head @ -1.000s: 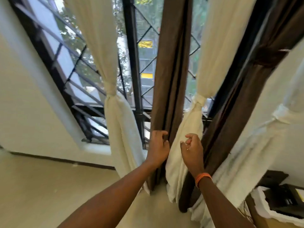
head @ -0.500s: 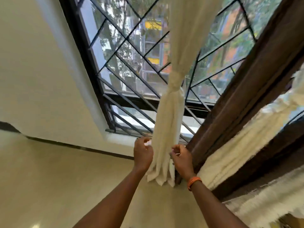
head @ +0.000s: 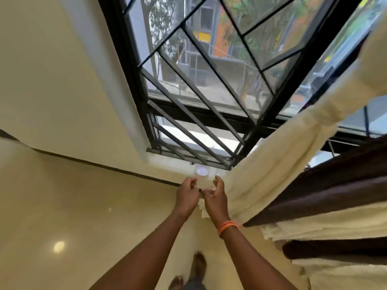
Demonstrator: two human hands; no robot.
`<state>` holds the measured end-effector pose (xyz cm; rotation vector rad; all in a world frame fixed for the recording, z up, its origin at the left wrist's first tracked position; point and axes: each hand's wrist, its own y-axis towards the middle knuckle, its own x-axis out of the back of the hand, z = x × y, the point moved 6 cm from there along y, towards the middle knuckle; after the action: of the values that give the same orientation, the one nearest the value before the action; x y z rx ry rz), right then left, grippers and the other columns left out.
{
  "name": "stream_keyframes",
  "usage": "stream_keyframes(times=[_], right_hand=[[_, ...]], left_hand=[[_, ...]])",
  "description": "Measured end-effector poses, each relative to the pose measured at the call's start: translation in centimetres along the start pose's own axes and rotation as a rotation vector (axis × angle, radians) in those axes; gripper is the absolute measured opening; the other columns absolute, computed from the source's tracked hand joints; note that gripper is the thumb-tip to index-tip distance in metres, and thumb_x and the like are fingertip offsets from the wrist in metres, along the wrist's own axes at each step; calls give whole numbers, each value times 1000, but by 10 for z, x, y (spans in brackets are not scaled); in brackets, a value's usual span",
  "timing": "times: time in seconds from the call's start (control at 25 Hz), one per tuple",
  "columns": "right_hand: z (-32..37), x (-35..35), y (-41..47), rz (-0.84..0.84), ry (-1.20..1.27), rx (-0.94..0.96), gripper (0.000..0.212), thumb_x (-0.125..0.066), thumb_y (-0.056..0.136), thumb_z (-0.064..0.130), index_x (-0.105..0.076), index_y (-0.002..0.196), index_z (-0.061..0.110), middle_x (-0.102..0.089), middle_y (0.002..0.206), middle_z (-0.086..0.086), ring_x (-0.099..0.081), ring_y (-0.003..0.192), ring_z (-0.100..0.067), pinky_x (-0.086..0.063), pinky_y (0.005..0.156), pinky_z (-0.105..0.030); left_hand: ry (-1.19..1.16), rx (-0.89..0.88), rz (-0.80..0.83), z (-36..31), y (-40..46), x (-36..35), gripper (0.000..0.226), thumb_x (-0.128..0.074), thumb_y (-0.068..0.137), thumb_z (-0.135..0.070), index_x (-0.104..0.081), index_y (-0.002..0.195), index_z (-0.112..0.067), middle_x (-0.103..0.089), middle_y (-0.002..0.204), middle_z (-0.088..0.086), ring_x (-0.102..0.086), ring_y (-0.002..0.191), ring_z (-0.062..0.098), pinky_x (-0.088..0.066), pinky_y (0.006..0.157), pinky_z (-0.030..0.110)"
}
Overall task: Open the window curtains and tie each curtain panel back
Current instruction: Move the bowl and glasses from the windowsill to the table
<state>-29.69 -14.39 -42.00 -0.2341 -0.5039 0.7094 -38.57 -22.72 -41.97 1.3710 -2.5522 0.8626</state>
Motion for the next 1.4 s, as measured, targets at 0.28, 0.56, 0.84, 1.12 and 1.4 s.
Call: stream_keyframes(times=[0.28, 0.56, 0.84, 1.12, 1.4], right_hand=[[-66, -58, 90, -76, 46, -209, 64, -58, 92, 12, -29, 150, 13, -46, 144, -8, -49, 126, -23, -40, 104, -32], [-194, -138, 211, -381, 309, -491, 49, -63, 85, 15, -48, 132, 12, -63, 103, -6, -62, 99, -29, -51, 94, -49], [-274, -156, 311, -533, 354, -608, 53, -60, 85, 17, -43, 135, 14, -57, 129, -18, -60, 113, -36, -50, 98, -50], [-299, -158, 345, -554, 431, -595, 44, -59, 87, 18, -51, 129, 14, -61, 122, -11, -64, 101, -29, -57, 87, -46], [-298, -146, 342, -514, 463, -501, 33, -65, 76, 22, -66, 109, 14, -69, 105, -10, -67, 94, -30, -59, 79, -53]], left_hand=[[42, 168, 72, 70, 101, -29, 30, -51, 95, -12, -59, 124, -12, -65, 119, 5, -60, 107, 19, -49, 93, 32], [-39, 380, 108, 186, 259, -93, 36, -55, 86, -13, -58, 121, -16, -66, 114, 12, -64, 100, 30, -55, 85, 40], [39, 309, 151, 235, 355, -156, 48, -62, 92, -23, -48, 136, -9, -56, 131, 14, -59, 111, 30, -53, 89, 38], [97, 223, 96, 252, 395, -186, 44, -65, 89, -10, -50, 131, -7, -57, 128, 16, -58, 115, 32, -55, 88, 34], [55, 245, 123, 254, 389, -183, 43, -65, 80, -8, -58, 123, -10, -61, 113, 11, -63, 93, 30, -62, 72, 39]])
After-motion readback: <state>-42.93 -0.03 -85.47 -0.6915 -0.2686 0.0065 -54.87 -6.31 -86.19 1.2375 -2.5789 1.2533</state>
